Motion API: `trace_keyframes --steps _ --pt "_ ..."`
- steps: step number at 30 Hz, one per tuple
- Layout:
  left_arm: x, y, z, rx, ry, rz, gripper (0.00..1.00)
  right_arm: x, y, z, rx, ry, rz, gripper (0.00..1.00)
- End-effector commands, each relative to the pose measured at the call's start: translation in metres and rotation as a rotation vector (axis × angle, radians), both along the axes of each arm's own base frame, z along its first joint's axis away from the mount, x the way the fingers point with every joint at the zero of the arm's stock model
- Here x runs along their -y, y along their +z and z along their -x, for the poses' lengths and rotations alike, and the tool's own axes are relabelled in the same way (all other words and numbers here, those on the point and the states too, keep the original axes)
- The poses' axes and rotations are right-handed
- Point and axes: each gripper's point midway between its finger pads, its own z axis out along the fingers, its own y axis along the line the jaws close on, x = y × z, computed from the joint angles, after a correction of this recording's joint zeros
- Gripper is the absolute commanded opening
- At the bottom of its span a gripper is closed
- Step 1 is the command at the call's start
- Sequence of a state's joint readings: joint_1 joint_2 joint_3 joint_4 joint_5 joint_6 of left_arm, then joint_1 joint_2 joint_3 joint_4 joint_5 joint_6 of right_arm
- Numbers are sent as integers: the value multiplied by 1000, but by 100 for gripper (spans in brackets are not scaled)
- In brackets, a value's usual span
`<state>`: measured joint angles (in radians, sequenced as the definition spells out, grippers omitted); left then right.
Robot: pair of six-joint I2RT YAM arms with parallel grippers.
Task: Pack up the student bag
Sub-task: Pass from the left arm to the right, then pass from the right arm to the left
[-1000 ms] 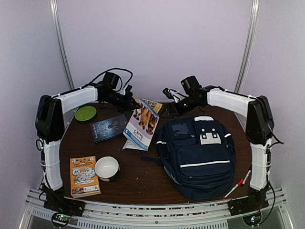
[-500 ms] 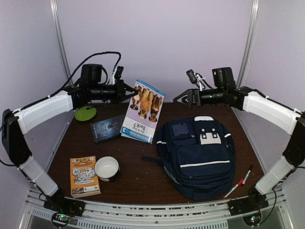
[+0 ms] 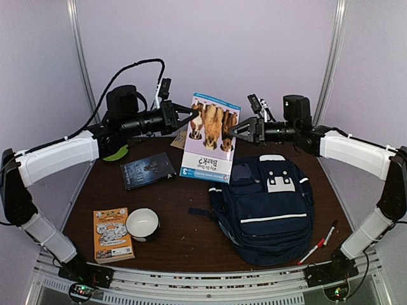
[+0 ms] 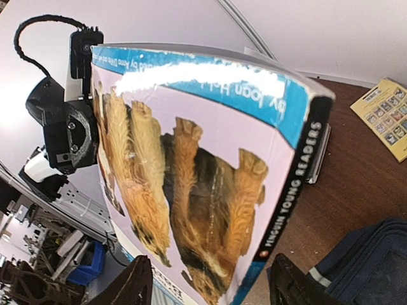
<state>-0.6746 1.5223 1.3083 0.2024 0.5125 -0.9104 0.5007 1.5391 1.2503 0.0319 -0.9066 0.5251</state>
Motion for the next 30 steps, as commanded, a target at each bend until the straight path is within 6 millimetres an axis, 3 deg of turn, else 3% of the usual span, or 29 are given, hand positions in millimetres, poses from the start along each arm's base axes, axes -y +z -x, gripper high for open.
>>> trace_keyframes --steps 1,6,10,11,12,16,18,19,23,30 --pt "0 29 6 80 -12 98 0 -5 20 13 42 52 -74 59" --pt "-1 15 2 69 7 55 0 -4 26 20 56 71 -100 37" --pt "-2 -13 -10 80 58 -52 0 4 32 29 103 69 -89 4" --pt "-3 -23 -14 68 78 -85 0 8 34 31 114 60 -87 0" --pt "-3 -31 -17 65 89 -105 6 10 35 32 118 55 -83 0" --pt "-8 -60 -26 78 140 -194 66 20 36 34 141 50 -58 0" --pt "-14 -70 -26 109 170 -180 90 26 40 37 159 55 -57 0" --pt "-17 -72 -24 129 181 -162 97 28 42 39 167 60 -60 0" --pt "-9 -82 -16 146 115 -122 98 31 44 49 174 115 -64 0" --pt "16 -74 16 176 -142 95 98 29 36 57 160 180 -64 0"
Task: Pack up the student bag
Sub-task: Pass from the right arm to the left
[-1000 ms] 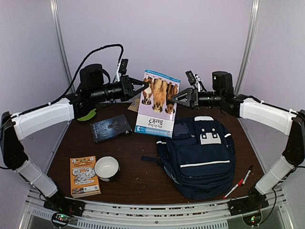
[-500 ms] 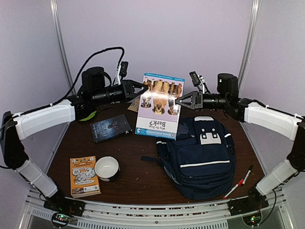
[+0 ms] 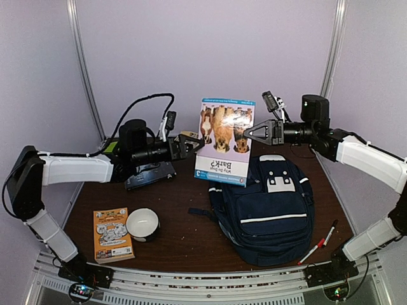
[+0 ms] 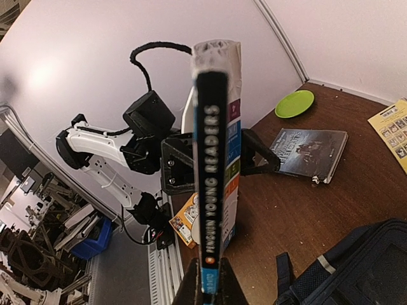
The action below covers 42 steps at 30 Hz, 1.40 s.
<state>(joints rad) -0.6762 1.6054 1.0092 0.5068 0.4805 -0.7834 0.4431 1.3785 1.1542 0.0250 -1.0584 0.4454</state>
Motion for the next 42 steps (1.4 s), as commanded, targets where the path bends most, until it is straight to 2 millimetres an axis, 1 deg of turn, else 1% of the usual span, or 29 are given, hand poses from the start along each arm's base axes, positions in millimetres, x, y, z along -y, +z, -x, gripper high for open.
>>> trace_keyframes --steps 1,3,5,6,9,11,13,16,20,24,26,29,31,35,38,41,42 --pt "17 41 29 110 -211 214 98 -1 11 15 52 80 -24 0" --pt "21 45 38 109 -287 253 98 -1 11 14 56 77 -22 0" --pt "24 46 41 96 -329 266 97 0 11 13 59 75 -15 0" --pt "26 46 44 96 -347 270 96 0 11 12 58 75 -12 0" --pt "25 50 49 97 -381 289 87 1 4 4 45 47 12 0" --pt "25 51 53 96 -398 297 79 4 -2 -3 30 25 23 0" --pt "23 53 57 100 -414 309 75 7 -6 -12 16 -6 33 0" --pt "22 53 59 89 -423 320 57 10 -9 -19 1 -27 31 0" --pt "25 44 58 50 -428 314 39 11 -6 -23 -6 -32 14 0" --pt "29 34 56 17 -424 291 37 12 -4 -24 -12 -29 1 0" --pt "33 26 55 2 -416 251 38 12 -3 -24 -19 -25 -12 0" --pt "38 17 58 5 -401 188 38 14 3 -24 -23 -26 -42 0" --pt "40 16 62 15 -404 170 36 16 5 -25 -21 -33 -48 0" --pt "42 20 70 21 -431 185 22 20 1 -29 -24 -51 -30 0" --pt "45 23 73 26 -446 195 9 21 -4 -29 -19 -60 -13 0" --pt "46 23 75 21 -452 199 1 23 -7 -29 -9 -68 3 0" --pt "46 24 75 18 -451 203 0 24 -9 -30 -2 -79 16 1"
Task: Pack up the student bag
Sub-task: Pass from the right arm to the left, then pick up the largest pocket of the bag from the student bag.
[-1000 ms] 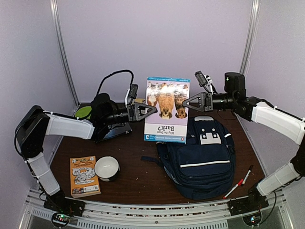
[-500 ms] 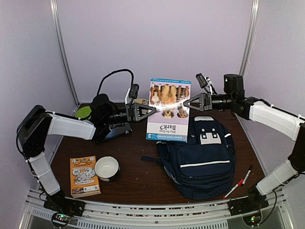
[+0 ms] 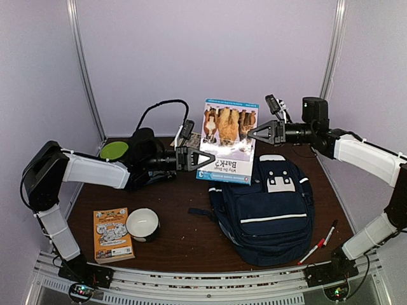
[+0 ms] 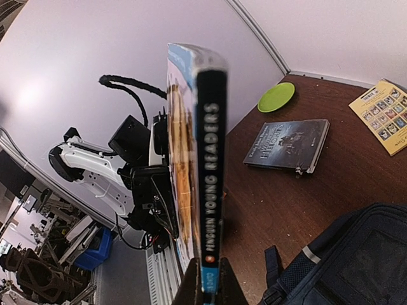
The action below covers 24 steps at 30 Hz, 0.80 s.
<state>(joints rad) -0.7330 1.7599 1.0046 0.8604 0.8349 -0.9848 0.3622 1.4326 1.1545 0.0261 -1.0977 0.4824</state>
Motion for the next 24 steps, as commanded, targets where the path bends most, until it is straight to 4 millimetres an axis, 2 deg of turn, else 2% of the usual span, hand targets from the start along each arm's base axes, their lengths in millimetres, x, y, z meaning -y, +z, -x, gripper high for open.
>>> trace_keyframes --steps 1,2,5,7,9,12,15,18,21,24 --pt "1 25 11 57 -31 56 0 8 8 -3 99 -38 32 5" --pt "1 26 11 51 -30 54 0 11 6 -2 114 -46 57 9" --pt "-1 27 12 33 -27 35 0 28 -4 2 181 -79 158 39" --pt "-3 24 13 22 -18 -7 0 42 -16 12 265 -84 294 50" --pt "-6 19 14 16 3 -79 0 58 -34 28 351 -60 438 55" --pt "-18 15 18 34 43 -190 0 81 -63 59 440 -7 606 56" --pt "-32 7 23 43 77 -296 0 96 -93 98 524 114 715 54" --pt "-41 3 27 32 95 -347 0 98 -126 143 580 306 787 52" --pt "-49 -7 27 5 124 -406 0 98 -148 174 561 433 833 48" --pt "-53 -13 26 -12 140 -445 0 99 -170 198 573 527 880 50"
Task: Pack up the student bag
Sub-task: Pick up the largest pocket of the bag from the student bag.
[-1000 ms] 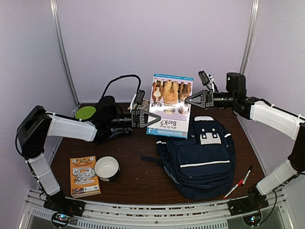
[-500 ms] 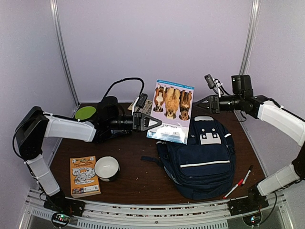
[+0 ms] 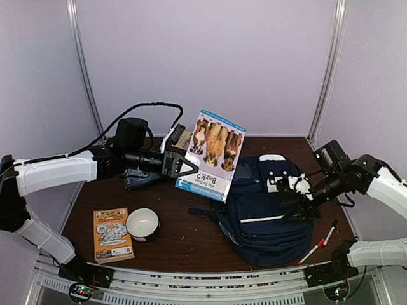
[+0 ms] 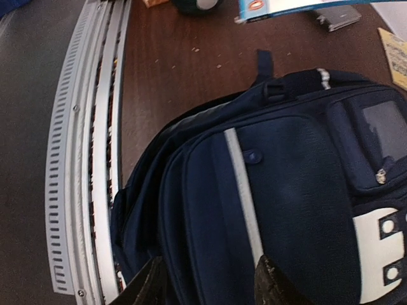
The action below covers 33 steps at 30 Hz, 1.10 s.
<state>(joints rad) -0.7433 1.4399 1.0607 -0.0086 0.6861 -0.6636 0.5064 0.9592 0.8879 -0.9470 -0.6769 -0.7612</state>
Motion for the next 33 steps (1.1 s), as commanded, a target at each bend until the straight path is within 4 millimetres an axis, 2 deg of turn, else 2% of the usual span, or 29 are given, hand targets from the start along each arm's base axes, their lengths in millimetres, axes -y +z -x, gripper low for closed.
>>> trace_keyframes --steps 1,3,6,12,16,19,21,23,24,28,31,33 --pt "-8 -6 -3 17 37 -86 0 19 -42 39 30 143 197 52" --pt "-8 -7 -5 12 46 -97 0 22 -61 50 55 191 250 56" --pt "-9 -9 -9 5 68 -112 0 21 -82 57 94 222 294 61" --pt "-11 -7 -10 6 84 -116 0 9 -87 51 118 242 324 60" --pt "-15 -1 -8 24 90 -113 0 3 -100 53 115 279 367 59" --pt "-21 -1 -5 43 98 -121 0 1 -107 51 124 293 405 54" --pt "-25 1 -2 52 99 -119 0 -1 -108 46 116 258 413 42" --pt "-28 2 2 61 96 -113 0 -6 -104 35 136 210 412 27" --pt "-30 2 5 61 91 -108 0 -8 -100 27 153 177 407 16" --pt "-32 7 21 66 40 -61 0 -18 -74 -6 165 66 343 0" --pt "-36 7 28 70 26 -55 0 -21 -49 -47 158 -58 272 0" --pt "-38 5 32 70 14 -54 0 -19 -29 -85 165 -172 227 0"
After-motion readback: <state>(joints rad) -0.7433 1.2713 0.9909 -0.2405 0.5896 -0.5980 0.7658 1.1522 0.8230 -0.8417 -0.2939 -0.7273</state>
